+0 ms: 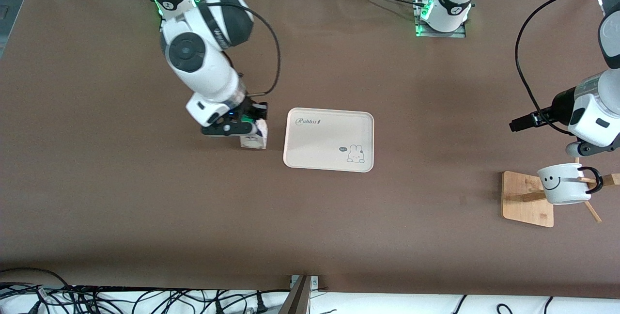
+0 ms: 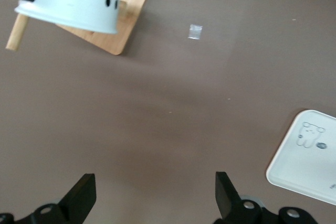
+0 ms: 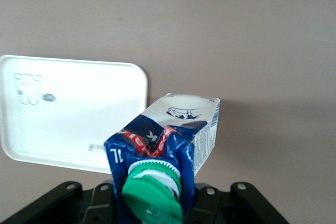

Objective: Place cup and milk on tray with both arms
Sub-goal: 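Carry the carton onto the tray while the left gripper reaches the mug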

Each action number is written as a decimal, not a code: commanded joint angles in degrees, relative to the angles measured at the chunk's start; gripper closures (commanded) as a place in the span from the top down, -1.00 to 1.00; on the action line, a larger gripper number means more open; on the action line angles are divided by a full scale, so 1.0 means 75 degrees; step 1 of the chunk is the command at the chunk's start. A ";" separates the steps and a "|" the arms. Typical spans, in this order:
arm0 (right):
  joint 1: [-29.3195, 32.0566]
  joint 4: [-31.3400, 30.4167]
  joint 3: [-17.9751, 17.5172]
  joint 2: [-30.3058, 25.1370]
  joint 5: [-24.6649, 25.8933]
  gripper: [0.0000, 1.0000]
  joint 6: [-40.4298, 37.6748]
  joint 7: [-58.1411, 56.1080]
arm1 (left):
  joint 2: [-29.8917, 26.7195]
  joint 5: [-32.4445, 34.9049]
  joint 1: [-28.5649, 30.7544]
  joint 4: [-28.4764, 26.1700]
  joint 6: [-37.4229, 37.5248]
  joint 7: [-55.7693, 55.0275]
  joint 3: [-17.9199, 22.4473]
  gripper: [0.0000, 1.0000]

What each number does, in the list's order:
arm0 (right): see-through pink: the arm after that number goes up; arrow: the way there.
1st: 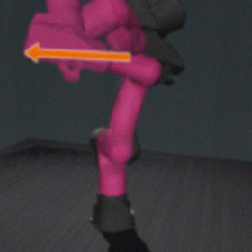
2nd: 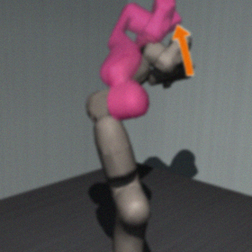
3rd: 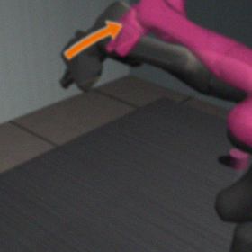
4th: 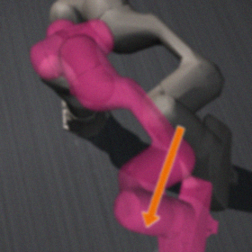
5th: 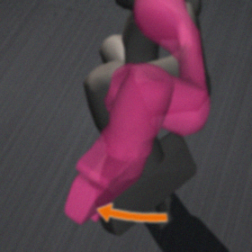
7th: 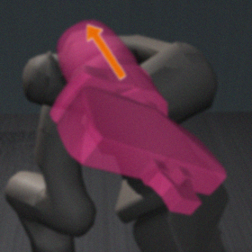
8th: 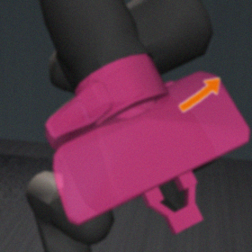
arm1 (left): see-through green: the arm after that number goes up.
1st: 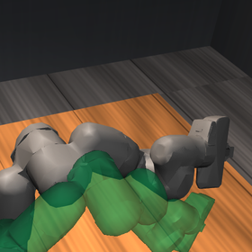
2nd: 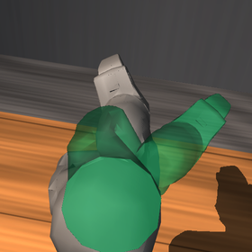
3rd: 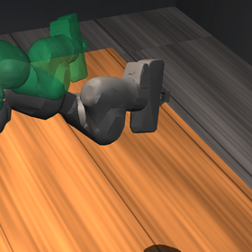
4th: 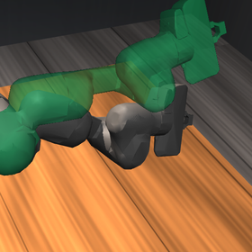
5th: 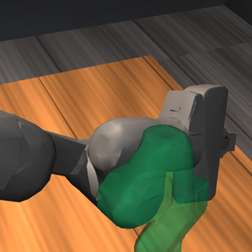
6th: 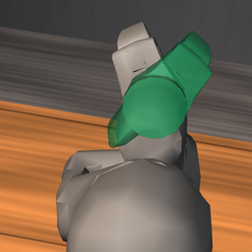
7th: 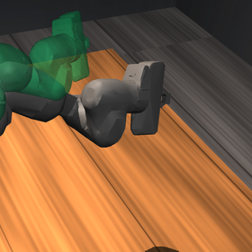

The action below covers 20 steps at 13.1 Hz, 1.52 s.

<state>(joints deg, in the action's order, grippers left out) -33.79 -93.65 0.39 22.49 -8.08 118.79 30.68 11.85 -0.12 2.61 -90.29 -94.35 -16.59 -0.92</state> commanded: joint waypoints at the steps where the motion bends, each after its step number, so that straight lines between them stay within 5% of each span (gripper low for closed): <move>1: -0.0778 0.1292 0.0100 0.1077 -0.0072 -0.68 -0.0066 0.1085 | -0.0898 0.0542 -0.0019 -0.1328 -0.1335 -0.0377 -0.0076 1.00; 6: -0.1295 0.1705 0.0101 0.1571 -0.0037 -0.67 0.0321 0.1428 | -0.2468 0.0929 0.0167 -0.4677 -0.5691 -0.0366 -0.0076 1.00; 8: -0.1331 0.1693 0.0101 0.1793 0.0045 -0.65 0.0578 0.1382 | -0.2553 0.0930 0.0495 -0.5385 -0.7045 -0.0249 -0.0088 1.00; 13: -0.1331 0.1646 0.0136 0.1981 0.0222 -0.41 0.0779 0.1335 | -0.1663 0.0499 0.1164 -0.5375 -0.8699 0.0442 -0.0099 1.00; 14: -0.1319 0.1623 0.0147 0.1982 0.0233 -0.08 0.0779 0.1335 | -0.1534 0.0043 0.1164 -0.5329 -0.8713 0.0489 -0.0099 1.00; 15: -0.1273 0.1623 0.0159 0.1970 0.0245 0.61 0.0767 0.1323 | -0.1394 -0.0564 0.1106 -0.5166 -0.8702 0.0617 -0.0111 1.00; 16: -0.1226 0.1646 0.0171 0.1923 0.0233 0.99 0.0755 0.1300 | -0.1160 -0.1046 0.1094 -0.4921 -0.8702 0.0897 -0.0100 1.00; 20: -0.1190 0.1728 0.0486 0.1292 0.0151 1.00 -0.0073 0.1300 | -0.0444 -0.2197 0.1082 -0.4087 -0.8690 0.1697 -0.0099 1.00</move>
<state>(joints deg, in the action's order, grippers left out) -42.92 -80.77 2.75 35.48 -7.14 122.88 40.65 5.30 -13.02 10.91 -124.86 -159.69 -6.50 -1.60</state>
